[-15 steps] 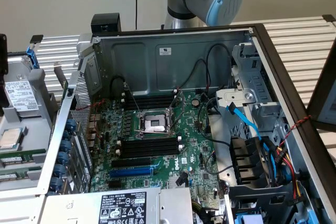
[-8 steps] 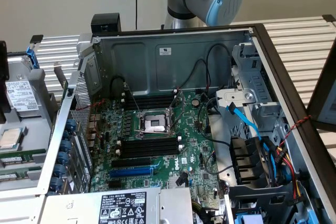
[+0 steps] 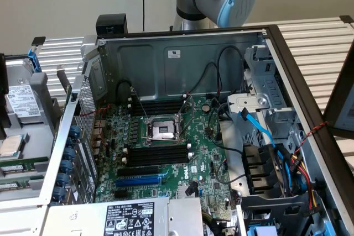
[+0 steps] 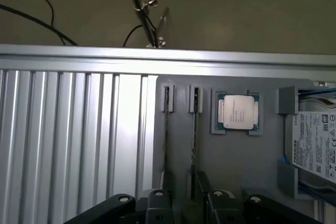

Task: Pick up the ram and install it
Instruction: 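Pick up the ram and move it above insertion slot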

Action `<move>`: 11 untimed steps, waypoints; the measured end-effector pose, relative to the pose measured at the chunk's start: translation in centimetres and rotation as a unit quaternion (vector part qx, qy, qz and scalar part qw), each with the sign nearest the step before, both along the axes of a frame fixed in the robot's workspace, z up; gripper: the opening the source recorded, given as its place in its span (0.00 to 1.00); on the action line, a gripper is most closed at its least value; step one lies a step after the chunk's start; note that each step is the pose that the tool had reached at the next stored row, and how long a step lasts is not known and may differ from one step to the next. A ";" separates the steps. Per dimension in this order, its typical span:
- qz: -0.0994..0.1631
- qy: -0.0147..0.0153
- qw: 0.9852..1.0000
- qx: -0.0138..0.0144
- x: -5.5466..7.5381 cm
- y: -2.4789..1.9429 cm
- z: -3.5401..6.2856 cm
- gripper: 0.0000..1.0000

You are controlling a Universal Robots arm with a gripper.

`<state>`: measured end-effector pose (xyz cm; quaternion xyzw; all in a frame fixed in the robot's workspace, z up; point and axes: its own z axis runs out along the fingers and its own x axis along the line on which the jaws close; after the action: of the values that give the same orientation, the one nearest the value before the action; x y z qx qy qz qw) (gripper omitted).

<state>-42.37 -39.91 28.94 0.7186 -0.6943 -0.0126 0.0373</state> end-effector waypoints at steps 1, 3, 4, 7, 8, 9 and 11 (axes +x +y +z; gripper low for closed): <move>0.003 0.001 1.000 0.000 0.0 -0.12 -0.19 0.32; 0.010 0.003 1.000 0.001 0.0 -0.32 -0.55 0.32; 0.014 0.003 1.000 0.001 0.0 -0.42 -0.74 0.32; 0.027 0.005 1.000 0.001 0.0 -0.61 -1.28 0.32; 0.033 0.005 0.999 0.001 0.0 -0.64 -1.47 0.32; 0.038 0.005 0.999 0.001 0.0 -0.66 -1.64 0.32; 0.051 0.006 0.999 0.001 0.0 -0.72 -2.02 0.32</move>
<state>-42.37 -40.63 26.92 0.7529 -0.6567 -0.0159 0.0410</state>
